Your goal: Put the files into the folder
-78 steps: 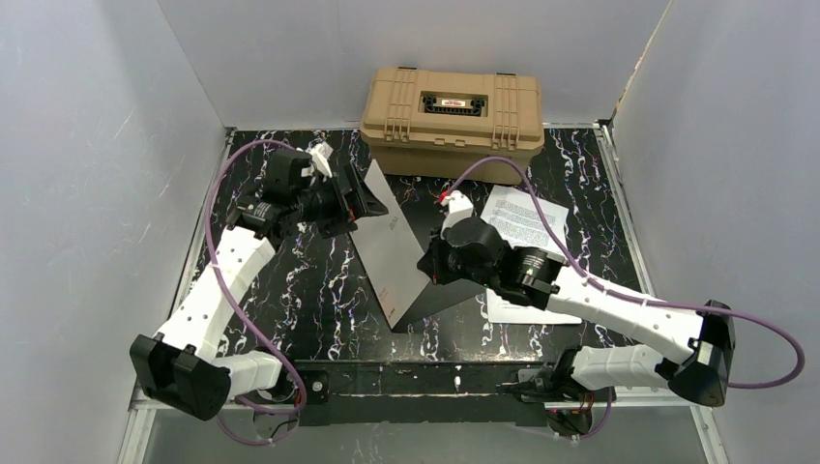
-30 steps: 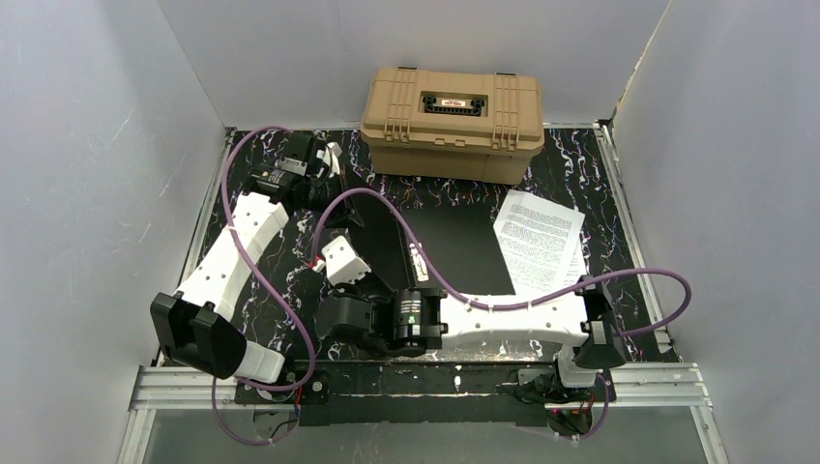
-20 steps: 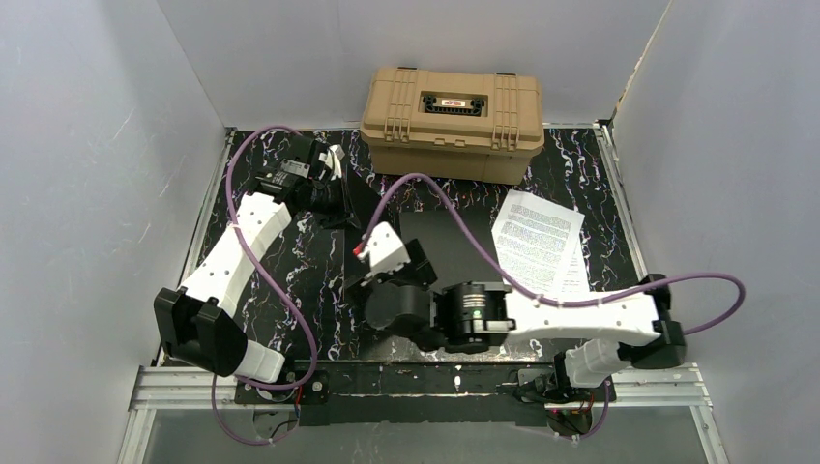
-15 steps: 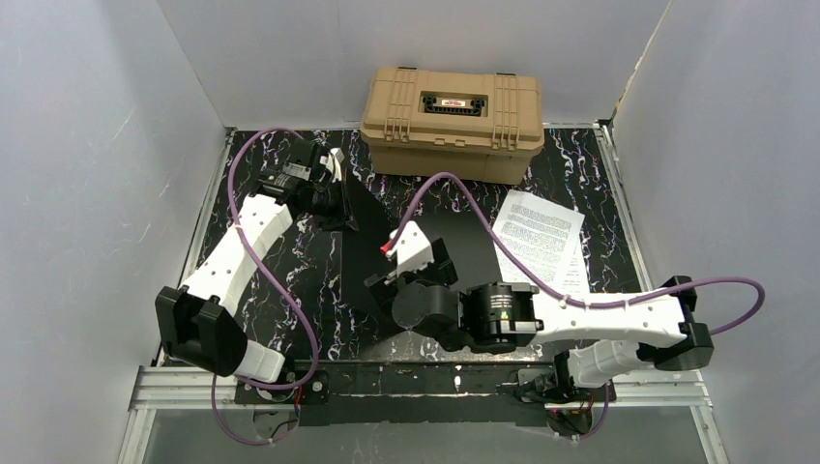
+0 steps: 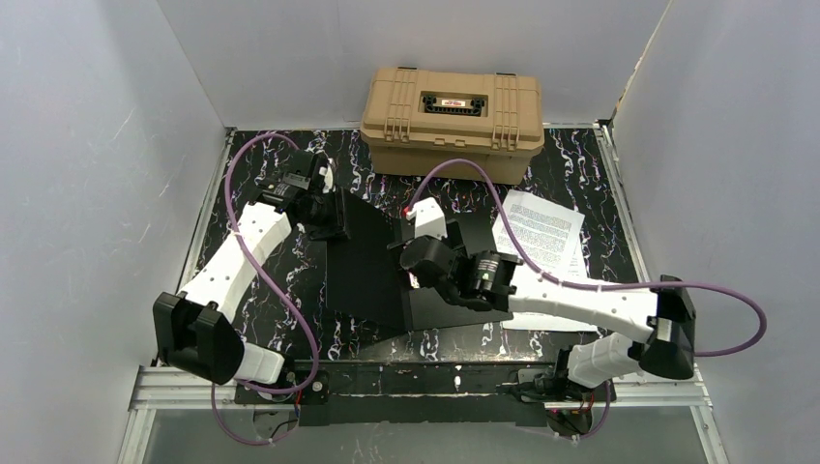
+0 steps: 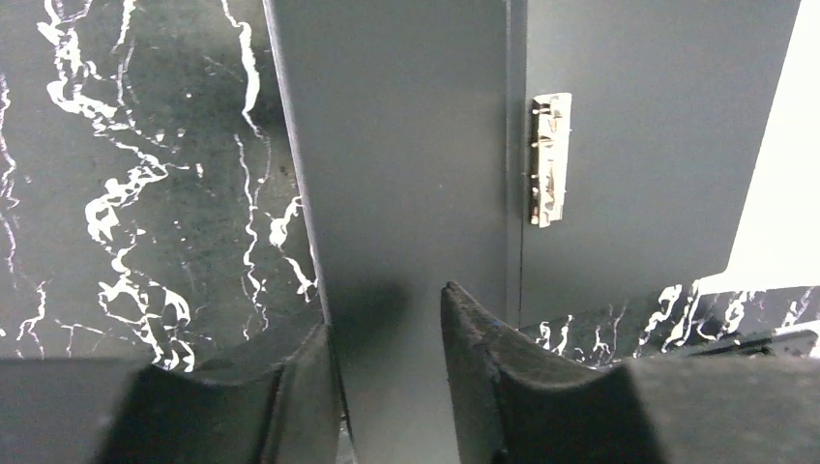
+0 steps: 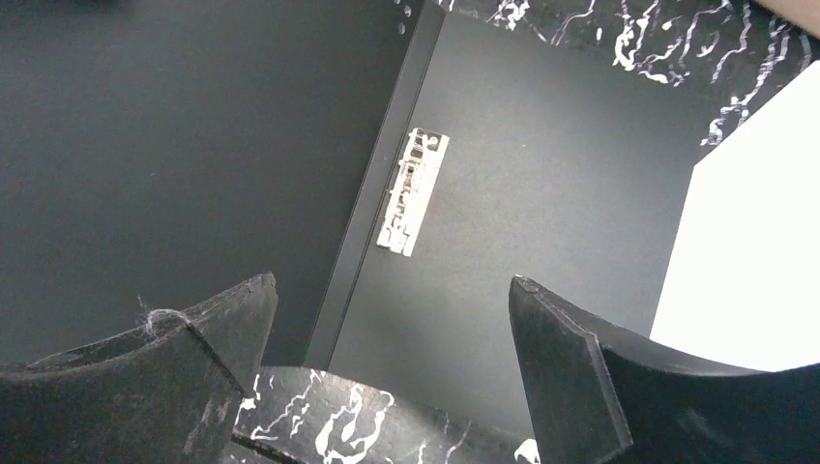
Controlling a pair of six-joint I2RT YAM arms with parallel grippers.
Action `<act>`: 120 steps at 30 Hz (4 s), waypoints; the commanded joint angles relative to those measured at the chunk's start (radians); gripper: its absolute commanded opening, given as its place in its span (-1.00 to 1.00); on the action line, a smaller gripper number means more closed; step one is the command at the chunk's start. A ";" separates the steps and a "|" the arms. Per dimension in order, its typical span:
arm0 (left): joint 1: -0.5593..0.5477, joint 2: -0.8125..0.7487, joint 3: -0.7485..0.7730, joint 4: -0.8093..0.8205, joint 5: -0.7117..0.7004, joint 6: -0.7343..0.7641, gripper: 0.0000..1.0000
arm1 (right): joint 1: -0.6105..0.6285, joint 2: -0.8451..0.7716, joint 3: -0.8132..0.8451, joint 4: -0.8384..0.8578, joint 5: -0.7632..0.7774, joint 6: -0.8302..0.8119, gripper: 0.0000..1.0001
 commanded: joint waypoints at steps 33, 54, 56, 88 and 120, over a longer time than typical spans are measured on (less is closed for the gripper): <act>-0.001 -0.391 -0.270 0.035 -0.252 -0.011 0.92 | -0.290 0.535 0.064 0.211 -0.346 0.146 0.31; -0.003 -0.400 -0.302 0.049 -0.136 -0.016 0.97 | -0.295 0.614 0.121 0.175 -0.248 0.200 -0.38; -0.003 -0.392 -0.305 0.051 -0.103 -0.035 0.96 | -0.296 0.622 0.136 0.175 -0.234 0.169 -0.37; -0.139 -0.096 -0.457 0.175 -0.181 -0.250 0.96 | -0.301 0.453 0.138 0.122 -0.289 0.060 0.03; -0.180 0.066 -0.498 0.184 -0.228 -0.278 0.96 | -0.246 0.538 0.094 0.128 -0.333 0.087 -0.51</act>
